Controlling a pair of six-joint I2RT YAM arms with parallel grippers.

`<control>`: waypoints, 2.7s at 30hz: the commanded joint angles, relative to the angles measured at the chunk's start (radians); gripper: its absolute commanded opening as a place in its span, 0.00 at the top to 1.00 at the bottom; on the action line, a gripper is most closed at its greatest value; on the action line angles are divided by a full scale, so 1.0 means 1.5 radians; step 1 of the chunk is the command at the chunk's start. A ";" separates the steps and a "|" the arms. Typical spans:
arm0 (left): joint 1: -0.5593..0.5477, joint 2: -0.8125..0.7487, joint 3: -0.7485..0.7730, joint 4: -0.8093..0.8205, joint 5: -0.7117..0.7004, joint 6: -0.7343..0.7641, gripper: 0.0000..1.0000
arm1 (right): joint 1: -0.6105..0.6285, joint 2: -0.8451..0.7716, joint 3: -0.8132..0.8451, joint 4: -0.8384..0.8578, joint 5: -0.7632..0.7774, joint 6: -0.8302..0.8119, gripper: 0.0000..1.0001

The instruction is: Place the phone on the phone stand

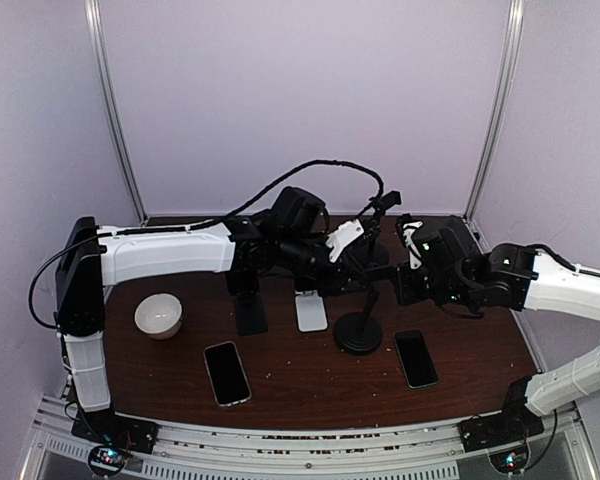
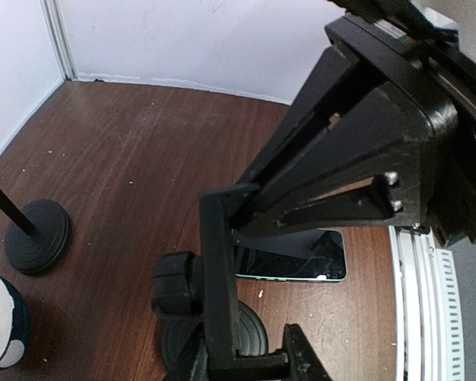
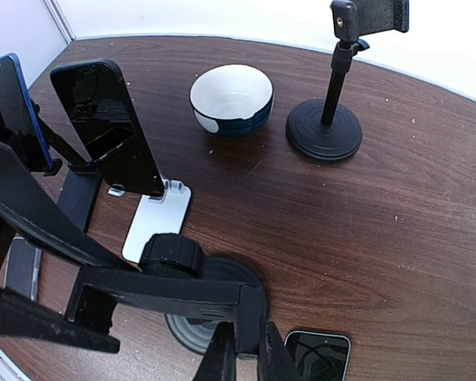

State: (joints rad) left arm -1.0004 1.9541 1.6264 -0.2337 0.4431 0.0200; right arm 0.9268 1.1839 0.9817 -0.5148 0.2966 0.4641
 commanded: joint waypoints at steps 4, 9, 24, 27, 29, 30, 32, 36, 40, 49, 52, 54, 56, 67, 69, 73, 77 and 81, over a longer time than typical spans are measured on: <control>0.009 0.005 -0.006 0.016 0.059 -0.007 0.89 | 0.000 -0.016 -0.012 0.021 0.013 0.004 1.00; 0.039 -0.001 -0.031 0.034 0.095 -0.062 1.00 | -0.043 -0.036 -0.023 -0.018 0.050 -0.003 1.00; 0.054 -0.013 -0.079 0.054 0.104 -0.066 1.00 | -0.212 -0.121 -0.101 -0.045 0.055 -0.026 1.00; 0.054 -0.012 -0.084 0.063 0.109 -0.068 1.00 | -0.214 -0.116 -0.102 -0.029 0.029 -0.035 1.00; 0.054 -0.011 -0.090 0.075 0.112 -0.072 1.00 | -0.211 -0.108 -0.099 -0.016 -0.008 -0.045 1.00; 0.054 -0.009 -0.089 0.078 0.113 -0.074 1.00 | -0.206 -0.105 -0.098 -0.005 -0.024 -0.051 1.00; 0.054 -0.002 -0.085 0.079 0.116 -0.076 1.00 | -0.194 -0.102 -0.094 0.007 -0.042 -0.062 1.00; 0.054 0.011 -0.073 0.072 0.120 -0.080 1.00 | -0.180 -0.093 -0.079 0.013 -0.073 -0.072 1.00; 0.053 0.012 -0.062 0.068 0.122 -0.082 1.00 | -0.172 -0.083 -0.074 0.020 -0.099 -0.071 1.00; 0.053 0.016 -0.047 0.065 0.125 -0.084 1.00 | -0.138 -0.068 -0.061 0.047 -0.147 -0.075 1.00; 0.052 0.016 -0.047 0.066 0.126 -0.087 1.00 | -0.119 -0.055 -0.047 0.048 -0.139 -0.075 1.00; 0.052 0.016 -0.048 0.067 0.126 -0.087 1.00 | -0.115 -0.047 -0.044 0.048 -0.130 -0.073 1.00; 0.052 0.016 -0.049 0.067 0.126 -0.087 1.00 | -0.114 -0.041 -0.043 0.050 -0.128 -0.069 1.00; 0.052 0.016 -0.054 0.065 0.126 -0.083 1.00 | -0.109 -0.040 -0.033 0.007 -0.039 -0.060 1.00; 0.052 0.015 -0.055 0.061 0.123 -0.081 1.00 | -0.116 -0.039 -0.029 -0.012 -0.010 -0.054 1.00; 0.052 0.015 -0.058 0.059 0.123 -0.078 1.00 | -0.145 -0.039 -0.032 -0.030 0.004 -0.042 1.00; 0.052 0.014 -0.061 0.059 0.122 -0.076 1.00 | -0.160 -0.043 -0.034 -0.034 0.006 -0.038 1.00; 0.052 0.013 -0.061 0.060 0.121 -0.076 1.00 | -0.161 -0.046 -0.034 -0.024 -0.024 -0.047 1.00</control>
State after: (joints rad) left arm -0.9352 1.9648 1.5467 -0.0460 0.5869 -0.1143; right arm 0.7544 1.1271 0.9249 -0.4591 0.1081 0.3748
